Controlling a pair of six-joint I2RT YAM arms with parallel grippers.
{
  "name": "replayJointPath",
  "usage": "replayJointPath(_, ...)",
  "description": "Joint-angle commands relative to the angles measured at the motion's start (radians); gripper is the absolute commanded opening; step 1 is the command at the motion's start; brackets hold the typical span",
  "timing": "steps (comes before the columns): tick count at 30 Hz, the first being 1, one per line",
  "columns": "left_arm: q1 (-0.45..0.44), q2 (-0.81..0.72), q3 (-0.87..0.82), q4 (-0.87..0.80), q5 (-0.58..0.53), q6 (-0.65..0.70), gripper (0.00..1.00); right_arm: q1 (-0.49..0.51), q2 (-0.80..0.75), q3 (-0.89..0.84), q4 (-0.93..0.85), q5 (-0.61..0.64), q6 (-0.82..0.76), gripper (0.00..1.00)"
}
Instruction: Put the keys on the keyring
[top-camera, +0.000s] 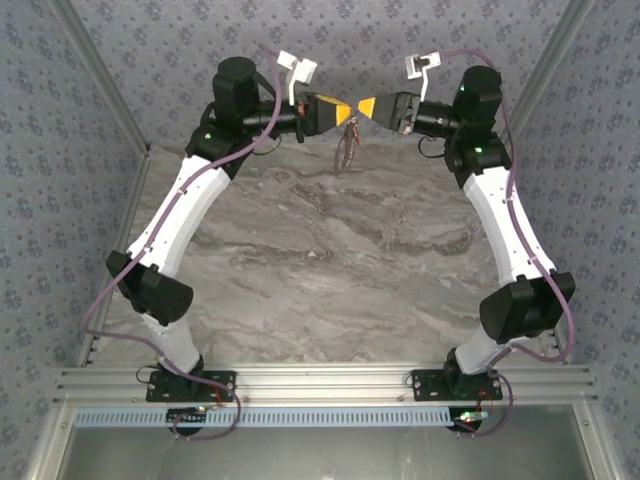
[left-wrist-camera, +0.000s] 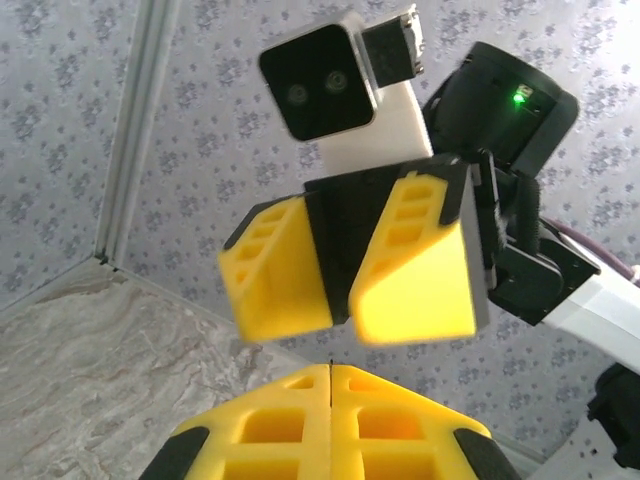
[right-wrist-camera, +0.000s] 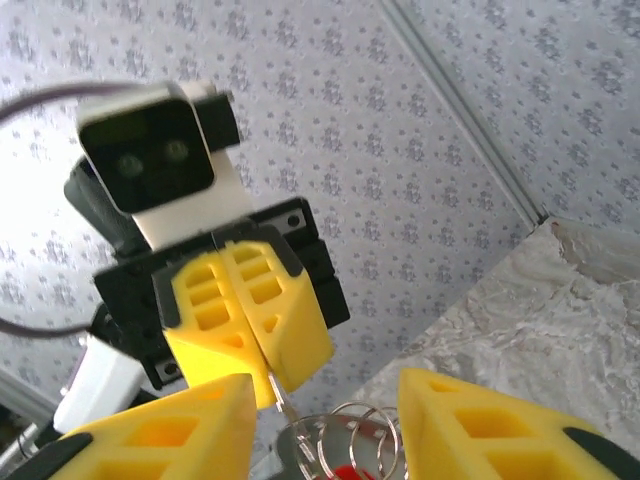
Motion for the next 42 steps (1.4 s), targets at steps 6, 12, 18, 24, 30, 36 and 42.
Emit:
replayJointPath(6,0.006,-0.115,-0.113,0.301,-0.116,-0.119,0.0,0.002,-0.092,-0.092,0.115,0.039,0.059,0.5)
replayJointPath(12,0.007,-0.115,-0.139,0.357,-0.118,-0.16,0.0,0.038,-0.077,-0.098,0.12,0.054,0.054,0.53)
replayJointPath(18,0.007,-0.115,-0.133,0.367,-0.126,-0.173,0.0,0.072,-0.055,-0.075,0.114,0.069,0.044,0.56)
replayJointPath(24,0.006,-0.115,-0.133,0.376,-0.124,-0.183,0.0,0.096,-0.026,-0.044,0.09,0.08,0.021,0.58)
replayJointPath(30,0.007,-0.123,-0.139,0.389,-0.131,-0.188,0.0,0.102,-0.018,-0.04,0.074,0.087,0.017,0.29)
replayJointPath(36,0.006,-0.133,-0.149,0.399,-0.141,-0.188,0.0,0.113,-0.02,-0.028,0.057,0.075,0.009,0.0)
replayJointPath(42,0.009,-0.149,-0.183,0.436,-0.153,-0.202,0.0,0.153,0.006,0.016,0.027,0.058,-0.003,0.0)
